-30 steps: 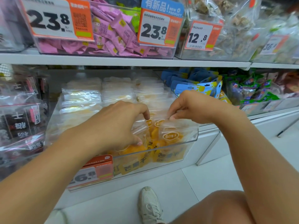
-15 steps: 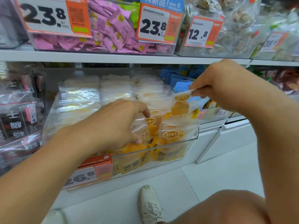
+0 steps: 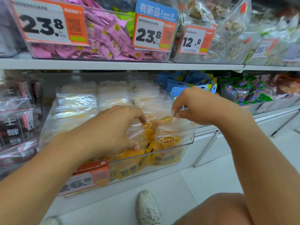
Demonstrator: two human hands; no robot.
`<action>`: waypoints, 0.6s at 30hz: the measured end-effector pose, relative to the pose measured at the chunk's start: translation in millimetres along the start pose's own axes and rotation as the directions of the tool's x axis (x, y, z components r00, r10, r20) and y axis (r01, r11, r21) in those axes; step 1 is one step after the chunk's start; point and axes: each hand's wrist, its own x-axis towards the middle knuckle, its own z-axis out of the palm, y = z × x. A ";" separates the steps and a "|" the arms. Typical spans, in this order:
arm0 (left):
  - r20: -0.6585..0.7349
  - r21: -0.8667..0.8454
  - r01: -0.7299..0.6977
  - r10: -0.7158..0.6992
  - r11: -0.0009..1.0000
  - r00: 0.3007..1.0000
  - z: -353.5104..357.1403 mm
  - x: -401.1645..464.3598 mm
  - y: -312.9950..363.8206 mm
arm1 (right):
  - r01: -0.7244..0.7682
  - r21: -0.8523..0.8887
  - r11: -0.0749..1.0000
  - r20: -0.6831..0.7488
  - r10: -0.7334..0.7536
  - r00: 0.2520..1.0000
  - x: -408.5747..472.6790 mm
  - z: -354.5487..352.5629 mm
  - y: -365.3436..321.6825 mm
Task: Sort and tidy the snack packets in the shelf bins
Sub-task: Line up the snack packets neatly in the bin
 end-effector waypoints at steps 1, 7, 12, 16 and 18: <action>0.002 0.005 -0.014 0.014 1.000 1.000 0.1 -0.1 0.1 | 0.016 0.015 1.000 0.009 -0.016 1.000 -1.3 1.0 -1.1; -0.053 -0.006 -0.009 0.008 1.000 0.999 0.7 0.5 3.3 | -0.039 0.086 0.996 0.065 0.034 0.997 13.5 4.5 -6.3; -0.013 0.008 0.025 -0.025 1.000 1.000 0.0 1.3 4.0 | -0.055 -0.035 0.998 0.154 0.060 0.986 28.3 23.5 -11.9; -0.029 -0.020 0.057 -0.057 0.998 0.998 -2.6 -0.5 10.8 | -0.032 0.164 0.986 0.103 0.015 0.995 13.3 8.0 2.9; -0.059 -0.076 0.063 -0.067 0.995 0.996 -3.4 2.1 12.0 | 0.017 0.323 0.946 -0.079 0.009 0.997 3.4 5.0 11.9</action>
